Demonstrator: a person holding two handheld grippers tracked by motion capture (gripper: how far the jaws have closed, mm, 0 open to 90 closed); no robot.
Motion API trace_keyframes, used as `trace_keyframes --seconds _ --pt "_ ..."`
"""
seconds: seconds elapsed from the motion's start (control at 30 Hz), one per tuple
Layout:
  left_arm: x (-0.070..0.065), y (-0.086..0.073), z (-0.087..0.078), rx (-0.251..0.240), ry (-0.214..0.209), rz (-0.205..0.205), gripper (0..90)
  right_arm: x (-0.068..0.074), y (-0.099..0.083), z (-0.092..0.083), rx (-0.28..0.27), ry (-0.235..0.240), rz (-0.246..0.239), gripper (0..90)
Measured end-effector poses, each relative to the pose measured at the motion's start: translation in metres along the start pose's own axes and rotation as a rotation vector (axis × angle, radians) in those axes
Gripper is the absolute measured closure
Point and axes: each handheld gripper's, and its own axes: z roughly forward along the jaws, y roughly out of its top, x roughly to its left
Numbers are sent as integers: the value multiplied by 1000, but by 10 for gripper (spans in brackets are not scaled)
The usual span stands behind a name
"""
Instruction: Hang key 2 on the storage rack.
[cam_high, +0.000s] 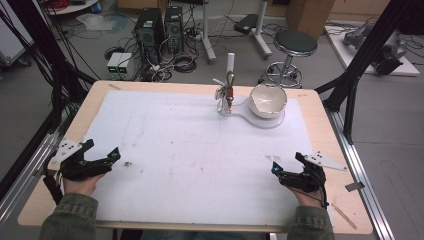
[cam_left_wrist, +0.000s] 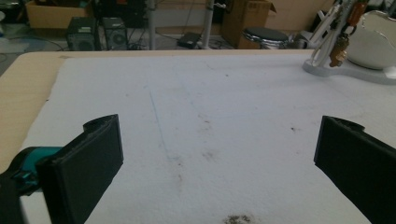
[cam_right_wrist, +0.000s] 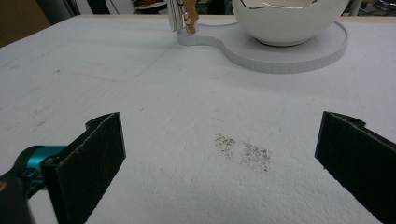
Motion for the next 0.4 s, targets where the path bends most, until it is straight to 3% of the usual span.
trace_keyframes --seconds 0.13,0.4 --pt "2 -3 -8 -34 20 -13 16 -1 0 0 -1 -1 1 6" --pt "2 -8 -11 -43 26 -17 16 -2 0 -1 -2 -3 -8 6"
